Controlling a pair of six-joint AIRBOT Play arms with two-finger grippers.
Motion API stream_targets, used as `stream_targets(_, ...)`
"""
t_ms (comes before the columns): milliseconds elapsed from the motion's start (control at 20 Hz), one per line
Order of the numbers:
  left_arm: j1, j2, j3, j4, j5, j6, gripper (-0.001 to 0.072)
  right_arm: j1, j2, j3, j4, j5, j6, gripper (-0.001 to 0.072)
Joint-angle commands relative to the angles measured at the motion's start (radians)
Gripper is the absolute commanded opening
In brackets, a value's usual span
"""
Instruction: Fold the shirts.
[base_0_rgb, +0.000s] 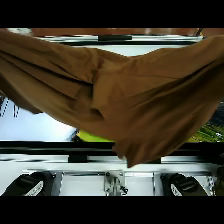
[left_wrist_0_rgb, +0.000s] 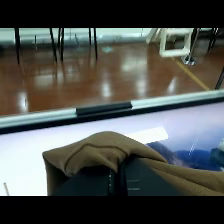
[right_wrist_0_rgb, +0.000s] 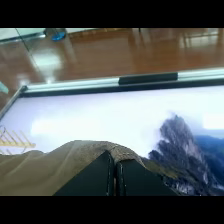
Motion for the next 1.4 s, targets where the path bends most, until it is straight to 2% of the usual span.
stream_targets(0, -0.001, 0.062, 0.002, -0.011, 0.014, 0.007, 0.0034, 0.000, -0.001, 0.049, 0.005, 0.004, -0.022, 0.0063)
stream_targets(250, 0.000, 0.113, 0.002, 0.065, -0.137, 0.018, 0.0034, 0.000, -0.001, 0.130, 0.008, 0.019, -0.024, 0.0063)
stream_targets(350, 0.000, 0.128, 0.002, 0.053, -0.143, 0.060, 0.0034, 0.000, -0.001, 0.147, 0.014, 0.019, -0.024, 0.0063)
stream_targets(450, 0.000, 0.139, 0.002, 0.045, -0.144, 0.060, 0.0034, 0.000, -0.001, 0.150, 0.031, 0.015, -0.024, 0.0063)
stream_targets(650, 0.000, 0.148, 0.002, 0.045, -0.235, 0.060, 0.0034, 0.000, -0.002, 0.149, 0.023, -0.070, -0.022, 0.0062)
stream_targets(850, 0.000, 0.102, -0.008, 0.156, -0.297, 0.060, 0.0034, 0.000, -0.055, 0.149, -0.071, -0.177, 0.027, 0.0062)
stream_targets(1100, 0.000, -0.043, -0.174, 0.184, -0.297, 0.056, 0.0034, 0.000, -0.304, 0.149, -0.151, -0.309, 0.035, 0.0062)
stream_targets(1200, 0.000, -0.153, -0.253, 0.187, -0.292, 0.055, 0.0034, 0.000, -0.444, 0.149, -0.185, -0.289, 0.022, 0.0063)
stream_targets(1300, 0.000, -0.290, -0.280, 0.179, -0.233, -0.039, 0.0034, 0.000, -0.594, 0.149, -0.217, -0.221, 0.021, 0.0063)
stream_targets(1350, 0.000, -0.361, -0.279, 0.158, -0.161, -0.053, 0.0033, 0.000, -0.670, 0.149, -0.217, -0.170, 0.022, 0.0063)
